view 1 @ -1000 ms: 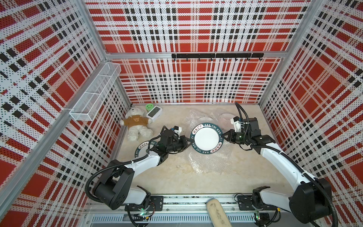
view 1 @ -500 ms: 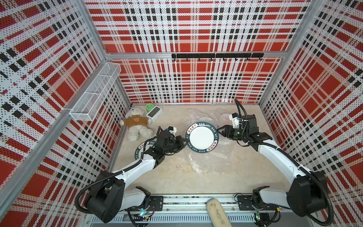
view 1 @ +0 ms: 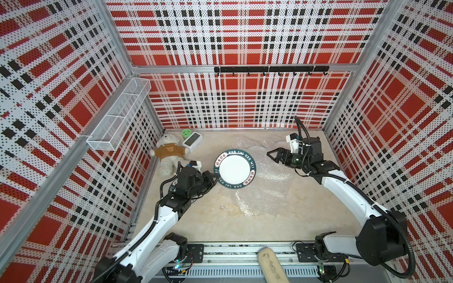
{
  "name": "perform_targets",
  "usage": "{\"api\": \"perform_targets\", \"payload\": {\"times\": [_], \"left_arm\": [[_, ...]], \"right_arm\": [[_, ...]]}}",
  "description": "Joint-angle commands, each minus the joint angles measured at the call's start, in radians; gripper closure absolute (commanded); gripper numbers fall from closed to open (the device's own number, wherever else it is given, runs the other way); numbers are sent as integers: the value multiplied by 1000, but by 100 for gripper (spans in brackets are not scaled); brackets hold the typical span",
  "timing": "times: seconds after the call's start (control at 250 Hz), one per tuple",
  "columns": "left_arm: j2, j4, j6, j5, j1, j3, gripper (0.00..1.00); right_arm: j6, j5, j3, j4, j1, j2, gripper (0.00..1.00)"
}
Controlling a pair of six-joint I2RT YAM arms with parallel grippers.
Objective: Unpack dinner plates from bubble wrap
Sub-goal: Pick up the plate from the bubble wrap, then place the plate on the plate.
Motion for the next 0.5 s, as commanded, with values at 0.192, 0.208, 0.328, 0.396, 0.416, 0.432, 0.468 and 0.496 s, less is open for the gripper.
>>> {"api": "perform_targets", "payload": {"times": [0.192, 0.208, 0.328, 0.396, 0.416, 0.432, 0.468, 0.496], "left_arm": [[-278, -436, 13, -44, 267, -32, 100], [-278, -440, 12, -46, 273, -33, 100], [-239, -454, 20, -83, 317, -42, 100], [-217, -450, 26, -60, 386, -67, 100], [-215, -443, 27, -51, 407, -77, 100], [-215, -437, 27, -44, 422, -85, 100], [-218, -431, 29, -49, 448, -98, 100], [-219, -427, 38, -55, 467, -104, 100]], "right_arm": [[2, -44, -113, 126, 7, -53, 0], [2, -47, -118, 128, 8, -56, 0], [10, -70, -159, 138, 17, -73, 0], [6, -77, -173, 140, 28, -71, 0], [5, -79, -177, 139, 30, -71, 0], [5, -80, -180, 141, 31, -69, 0], [6, -83, -191, 151, 32, -69, 0], [8, -85, -200, 158, 32, -70, 0]]}}
